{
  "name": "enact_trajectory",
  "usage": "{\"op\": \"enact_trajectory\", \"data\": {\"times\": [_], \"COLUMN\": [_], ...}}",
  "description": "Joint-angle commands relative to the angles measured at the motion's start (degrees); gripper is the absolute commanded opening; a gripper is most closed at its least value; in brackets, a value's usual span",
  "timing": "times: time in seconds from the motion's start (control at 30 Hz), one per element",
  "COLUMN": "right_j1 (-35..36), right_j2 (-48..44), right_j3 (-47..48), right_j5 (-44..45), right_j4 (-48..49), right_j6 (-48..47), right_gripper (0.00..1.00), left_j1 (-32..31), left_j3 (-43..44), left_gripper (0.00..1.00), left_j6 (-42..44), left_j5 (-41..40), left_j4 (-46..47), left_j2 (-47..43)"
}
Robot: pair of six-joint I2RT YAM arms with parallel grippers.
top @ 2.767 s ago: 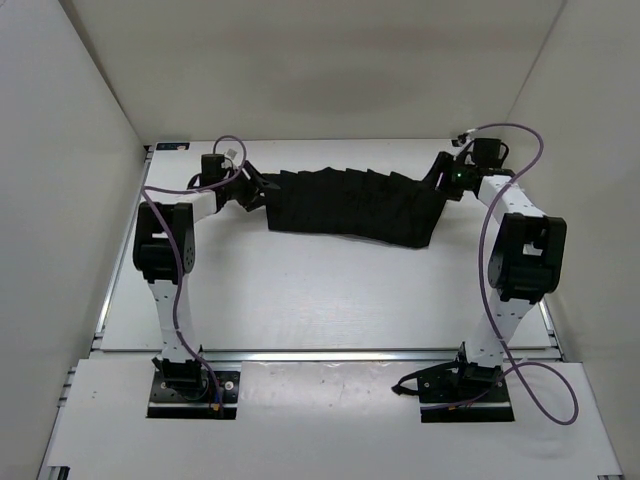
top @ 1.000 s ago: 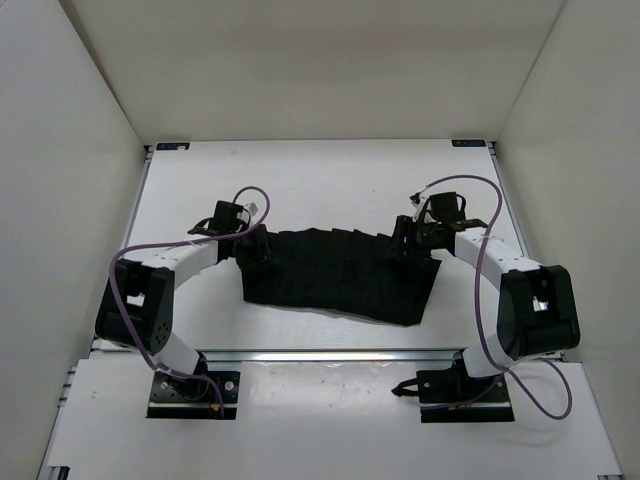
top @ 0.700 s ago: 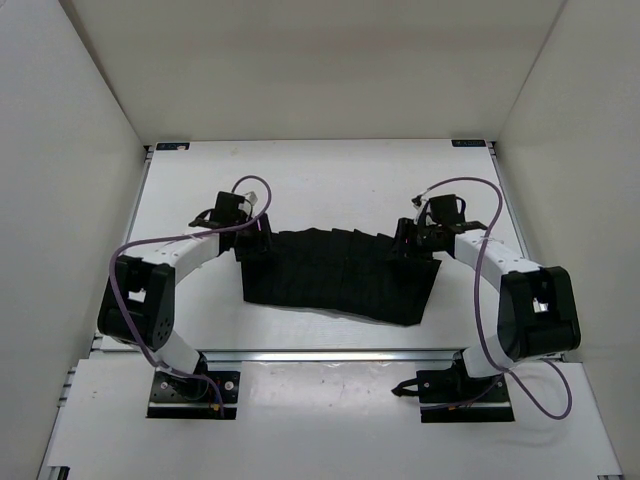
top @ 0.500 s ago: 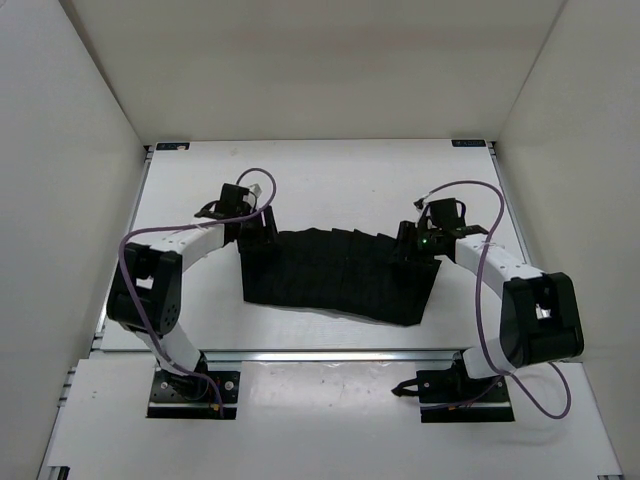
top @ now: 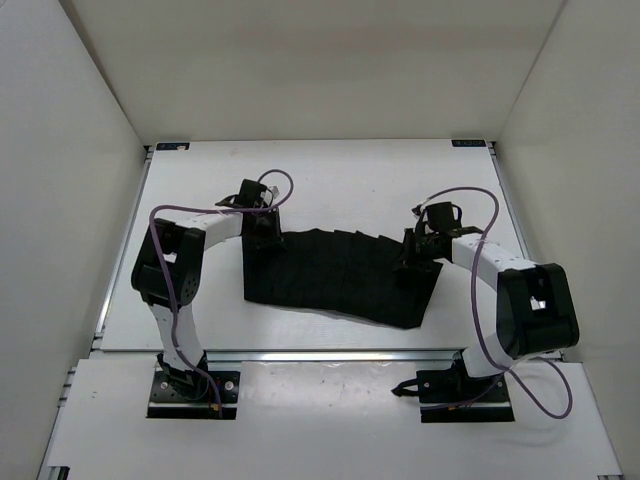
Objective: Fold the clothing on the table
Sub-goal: Fold the skirt
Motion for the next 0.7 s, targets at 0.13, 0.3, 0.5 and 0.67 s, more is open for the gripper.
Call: {"op": "enact_trajectory", "data": {"times": [0.13, 0.3, 0.5, 0.67], "right_j1": [-1.21, -0.16, 2.65, 4.94], "right_j2": [-10.41, -18.5, -29.23, -37.05], "right_j3": [8.05, 12.27, 7.54, 7.88], "right_j5": [-0.48, 0.92, 2.33, 2.34], "right_j4": [-3.13, -9.01, -13.93, -19.04], "right_j6": [-0.57, -1.8, -0.75, 1.54], "right_gripper": [0.0, 0.0, 0.0, 0.0], "left_j1": [3.24, 5.45, 4.14, 3.61], "left_j3": [-1.58, -4.75, -15.72, -16.98], "left_gripper": [0.0, 0.0, 0.0, 0.0], "left_j6": [-1.39, -2.18, -3.84, -4.12], "left_j5": [6.55, 9.72, 10.51, 10.52], "left_j4": [-0.14, -0.93, -1.02, -4.36], "left_j2": [-13.23, -24.67, -41.27, -49.19]}}
